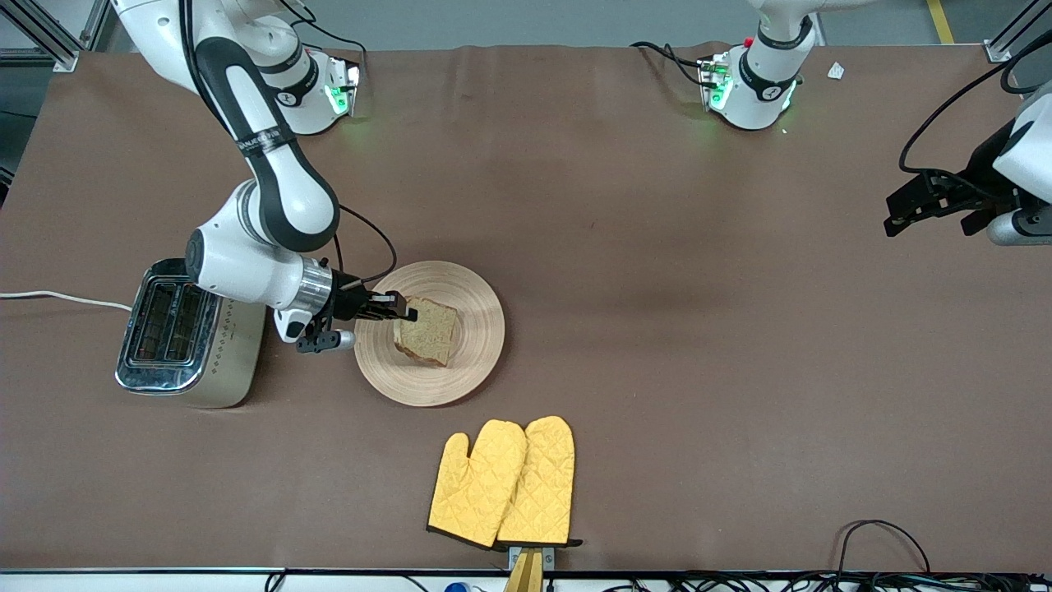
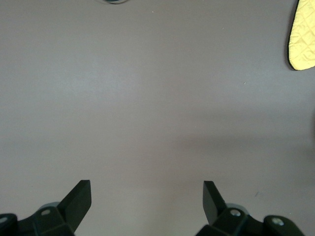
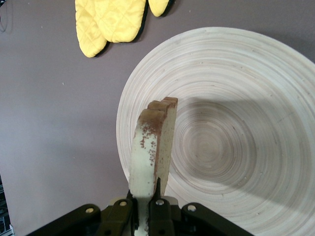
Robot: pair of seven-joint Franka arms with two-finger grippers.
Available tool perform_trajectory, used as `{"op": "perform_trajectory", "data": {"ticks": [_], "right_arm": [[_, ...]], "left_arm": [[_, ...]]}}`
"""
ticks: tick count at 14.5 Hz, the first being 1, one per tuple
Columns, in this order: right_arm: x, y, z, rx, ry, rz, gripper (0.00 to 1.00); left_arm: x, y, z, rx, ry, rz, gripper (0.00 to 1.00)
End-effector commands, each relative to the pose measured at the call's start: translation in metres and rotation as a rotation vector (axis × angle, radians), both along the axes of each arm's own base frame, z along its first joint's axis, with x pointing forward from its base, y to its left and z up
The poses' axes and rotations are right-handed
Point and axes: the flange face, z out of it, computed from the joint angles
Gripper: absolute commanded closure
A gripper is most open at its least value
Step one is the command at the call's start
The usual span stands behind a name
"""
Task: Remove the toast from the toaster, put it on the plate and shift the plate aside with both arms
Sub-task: 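Carry the toast with the right gripper and lower it onto the plate, then open the right gripper and withdraw while the left gripper reaches the plate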
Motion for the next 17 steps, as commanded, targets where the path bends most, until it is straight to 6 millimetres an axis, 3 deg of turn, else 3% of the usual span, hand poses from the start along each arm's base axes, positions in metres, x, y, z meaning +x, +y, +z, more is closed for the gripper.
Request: {"op": "perform_trajectory", "data": {"ticks": [1,2,7,9,13,16,17], "right_arm": [[-0.004,-0.003,0.001,0.041,0.02,0.005,0.0],[-0.004,-0.008,0.0,0.046,0.032,0.008,0.0],[-0.008,-0.069,-0.004,0.043,0.055,0.042,0.0],[-0.012,-0.089,0.0,0.016,0.053,0.074,0.0],[-0.021,-0.123,0.035,-0.102,0.039,0.154,0.0],[-0.031,-0.141,0.086,-0.296,0.062,0.164,0.0],[-0.034,-0.156,0.108,-0.368,0.06,0.157,0.0]], "left_arm": [[0.001,-0.002,0.003,-0.012,0.001,-0.011,0.0],[0.001,-0.002,0.002,-0.012,0.004,-0.009,0.0],[0.001,-0.005,-0.001,-0.011,0.013,-0.02,0.0],[0.005,-0.034,-0.015,-0.057,0.042,-0.064,0.0],[0.028,-0.094,-0.091,-0.314,0.208,-0.085,0.0],[0.054,-0.141,-0.168,-0.466,0.294,-0.073,0.0],[0.062,-0.164,-0.197,-0.543,0.314,-0.052,0.0]]}}
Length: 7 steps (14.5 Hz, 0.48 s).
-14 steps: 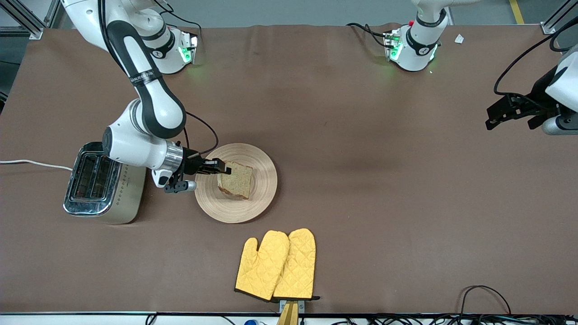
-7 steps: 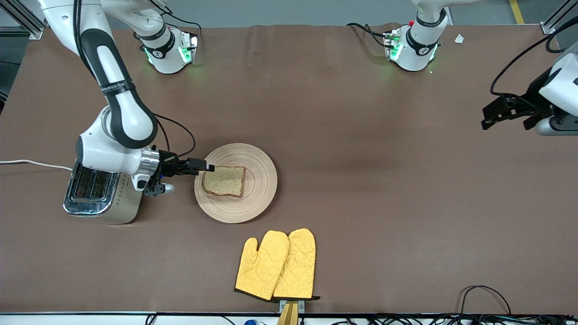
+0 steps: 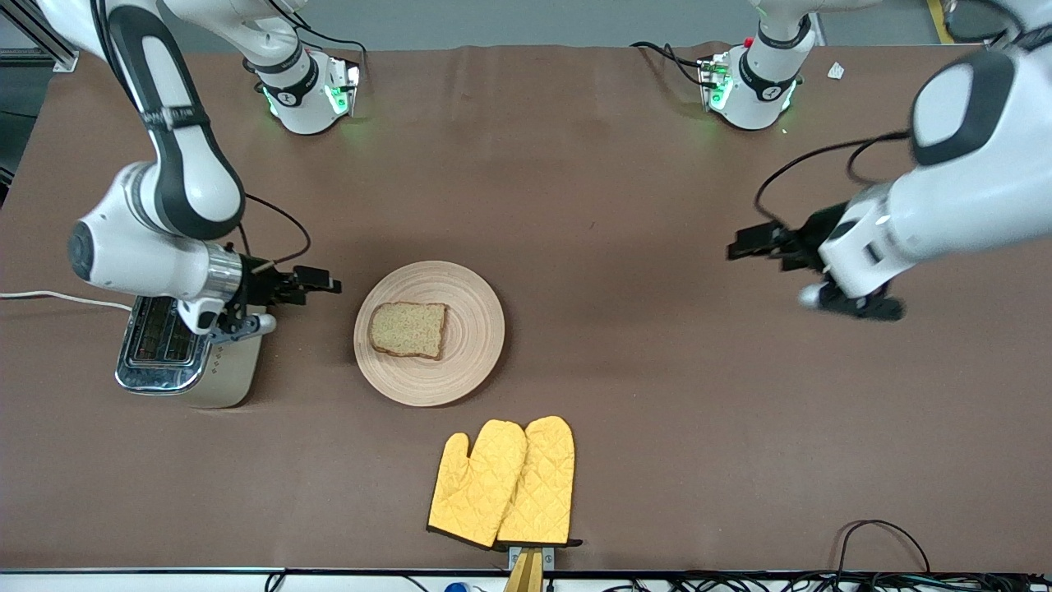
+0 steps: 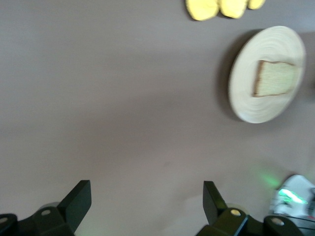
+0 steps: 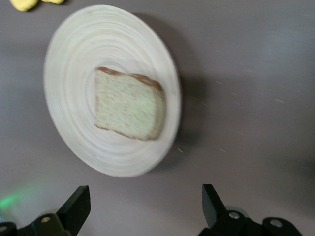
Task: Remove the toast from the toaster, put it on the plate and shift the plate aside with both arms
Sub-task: 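Open the right gripper and withdraw while the left gripper reaches the plate, then grasp the wooden plate rim with the left gripper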
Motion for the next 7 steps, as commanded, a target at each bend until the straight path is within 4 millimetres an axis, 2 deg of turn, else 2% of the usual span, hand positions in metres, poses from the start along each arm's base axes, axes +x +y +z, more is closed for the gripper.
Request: {"op": "perform_trajectory", "data": {"ticks": [1,2,3,5,7], "right_arm": [[-0.022,-0.029,0.06,-0.153,-0.033,-0.01,0.0],[-0.025,-0.035,0.076,-0.192,-0.055,0.009,0.0],[-0.027,-0.047,0.089,-0.228,-0.066,0.014,0.0],[-0.025,-0.076,0.112,-0.293,-0.079,0.005,0.0],[-0.018,-0.105,0.142,-0.337,-0.107,-0.025,0.0]], "left_arm": [[0.022,-0.061,-0.075,-0.155,0.069,0.053,0.0],[0.025,-0.087,-0.105,-0.19,0.074,0.081,0.0],[0.029,-0.107,-0.142,-0.221,0.084,0.127,0.0],[0.023,-0.148,-0.203,-0.28,0.123,0.178,0.0],[0.022,-0.177,-0.227,-0.315,0.131,0.203,0.0]]}}
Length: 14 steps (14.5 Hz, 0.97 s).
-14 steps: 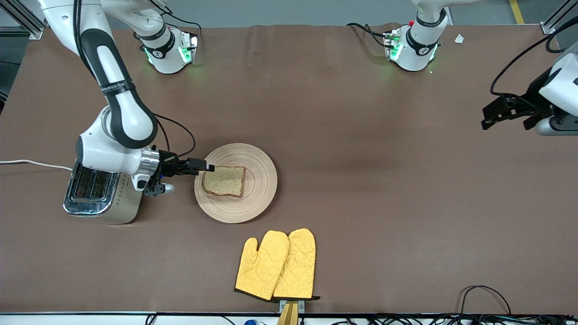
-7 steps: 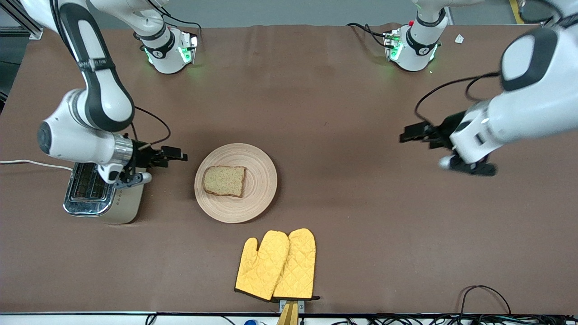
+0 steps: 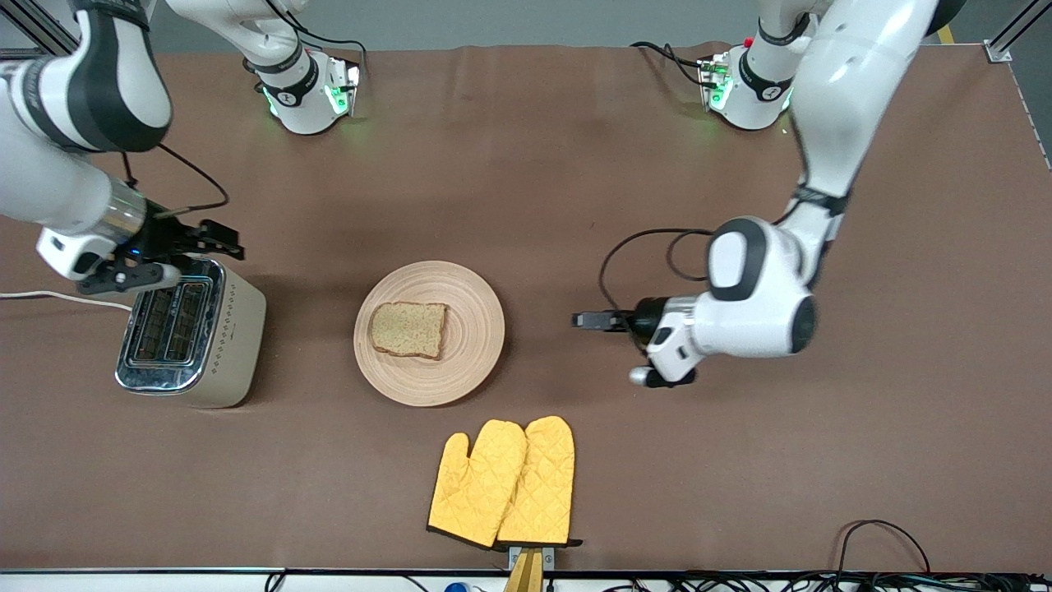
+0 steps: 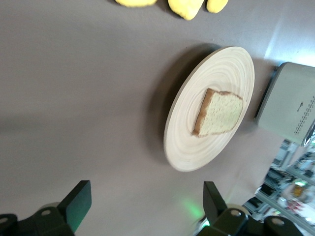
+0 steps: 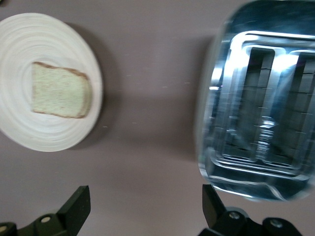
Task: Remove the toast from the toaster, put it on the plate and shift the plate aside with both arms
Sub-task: 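Grasp the wooden plate rim with the left gripper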
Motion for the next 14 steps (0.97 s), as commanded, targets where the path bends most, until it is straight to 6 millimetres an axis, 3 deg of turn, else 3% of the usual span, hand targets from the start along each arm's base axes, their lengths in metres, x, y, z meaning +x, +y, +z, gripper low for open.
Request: {"op": "perform_trajectory", "data": {"ticks": [1,5,7,14], "right_arm": [[0.01,-0.033,0.043,-0.06,-0.034,-0.04,0.0],[0.013,-0.056,0.105,-0.13,-0.076,-0.047,0.0],[0.016,-0.061,0.134,-0.137,-0.134,-0.057,0.0],[0.009,-0.052,0.16,-0.176,-0.098,-0.047,0.0]], "left_arm": [[0.004,-0.032,-0.018,-0.04,-0.014,0.032,0.0],[-0.015,-0.078,-0.063,-0.111,-0.03,0.067,0.0],[-0.026,-0.1,-0.076,-0.146,-0.051,0.097,0.0],[-0.058,-0.146,-0.122,-0.151,-0.135,0.119,0.01]]}}
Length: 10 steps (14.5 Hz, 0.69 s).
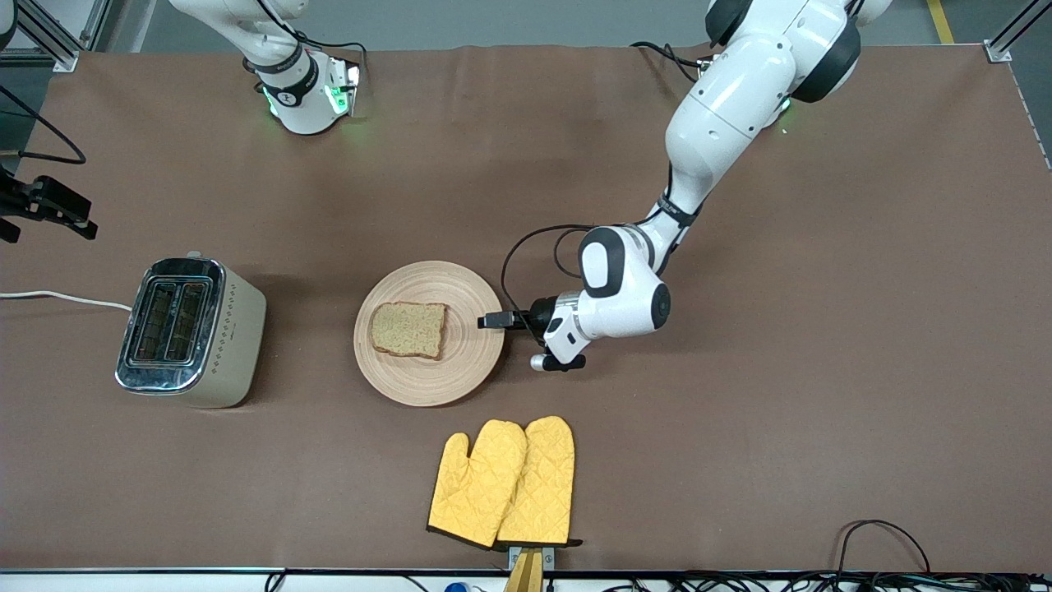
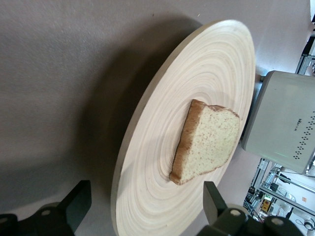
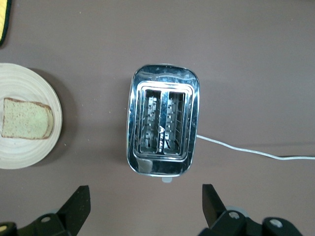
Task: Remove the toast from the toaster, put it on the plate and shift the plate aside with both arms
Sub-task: 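Grasp the wooden plate rim with the left gripper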
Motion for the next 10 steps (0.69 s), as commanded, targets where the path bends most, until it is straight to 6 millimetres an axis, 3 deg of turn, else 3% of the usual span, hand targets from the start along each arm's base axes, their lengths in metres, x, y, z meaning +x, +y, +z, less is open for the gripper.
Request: {"op": "perform_trajectory", "data": {"ticks": [1,3,4,5,10], "right_arm": [[0.001,0.0,0.008,-0.018,0.008,-0.015,0.0],[0.001,0.003,0.009,-0.008,0.004,-0.016,0.0],[0.002,0.005,0.011,-0.001,-0.002,-0.013,0.0],[0.002,0.008,0.011,0.005,-0.005,-0.01,0.0],[0.003,0.018,0.01,0.022,-0.005,-0.028,0.0]], "left_arm": [[-0.005,-0.022,-0.009,-0.008,-0.048,0.024,0.08],[-0.011,-0.031,-0.008,-0.003,-0.089,0.008,0.7],[-0.01,-0.03,-0.009,-0.002,-0.088,0.012,0.87],[-0.01,-0.029,-0.009,-0.005,-0.082,0.019,0.98],[-0.003,-0.019,-0.009,-0.01,-0.132,-0.006,1.0]]}}
